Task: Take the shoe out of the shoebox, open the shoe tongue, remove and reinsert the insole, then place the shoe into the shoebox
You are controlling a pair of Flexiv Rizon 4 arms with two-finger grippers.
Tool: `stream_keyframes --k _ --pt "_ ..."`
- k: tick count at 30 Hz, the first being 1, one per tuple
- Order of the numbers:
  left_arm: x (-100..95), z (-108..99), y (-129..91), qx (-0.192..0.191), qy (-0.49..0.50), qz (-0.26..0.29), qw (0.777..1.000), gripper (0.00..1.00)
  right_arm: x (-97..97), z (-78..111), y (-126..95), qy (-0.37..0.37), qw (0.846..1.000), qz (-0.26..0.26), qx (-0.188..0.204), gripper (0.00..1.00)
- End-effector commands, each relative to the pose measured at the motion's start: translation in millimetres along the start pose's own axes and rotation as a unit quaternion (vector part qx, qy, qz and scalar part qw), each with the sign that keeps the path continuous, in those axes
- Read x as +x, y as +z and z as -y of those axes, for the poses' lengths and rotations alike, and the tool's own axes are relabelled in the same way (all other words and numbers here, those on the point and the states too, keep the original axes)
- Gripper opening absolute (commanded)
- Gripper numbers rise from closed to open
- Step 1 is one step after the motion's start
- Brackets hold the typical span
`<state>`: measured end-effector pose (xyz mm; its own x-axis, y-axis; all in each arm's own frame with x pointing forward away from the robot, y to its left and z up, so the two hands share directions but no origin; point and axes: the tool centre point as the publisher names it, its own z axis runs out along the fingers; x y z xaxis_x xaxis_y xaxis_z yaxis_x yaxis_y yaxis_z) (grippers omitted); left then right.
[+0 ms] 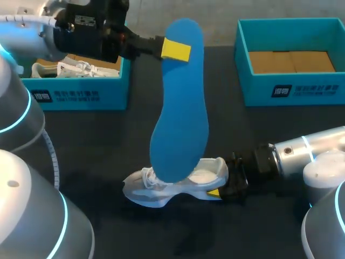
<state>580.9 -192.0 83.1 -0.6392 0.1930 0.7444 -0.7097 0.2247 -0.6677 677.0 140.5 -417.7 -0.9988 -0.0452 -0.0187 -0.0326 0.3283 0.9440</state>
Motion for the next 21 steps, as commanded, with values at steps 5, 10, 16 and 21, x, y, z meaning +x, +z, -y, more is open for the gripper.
stream_keyframes --k 5,10,16,21 --pt "0.1 -2.0 -1.0 0.001 0.0 0.001 1.0 0.0 1.1 -0.7 0.9 0.0 1.0 0.0 0.003 0.0" --pt "0.4 -2.9 -0.1 -0.001 0.007 0.001 1.0 0.0 1.1 -0.7 0.9 0.0 1.0 0.0 0.003 0.0" --pt "22.1 -9.6 -3.3 -0.013 0.047 0.007 0.999 0.0 1.1 -0.7 0.9 0.0 1.0 0.0 0.003 0.0" --pt "28.8 -15.2 -12.4 0.001 0.045 0.014 0.999 0.0 1.1 -0.7 0.9 0.0 1.0 0.0 0.003 0.0"
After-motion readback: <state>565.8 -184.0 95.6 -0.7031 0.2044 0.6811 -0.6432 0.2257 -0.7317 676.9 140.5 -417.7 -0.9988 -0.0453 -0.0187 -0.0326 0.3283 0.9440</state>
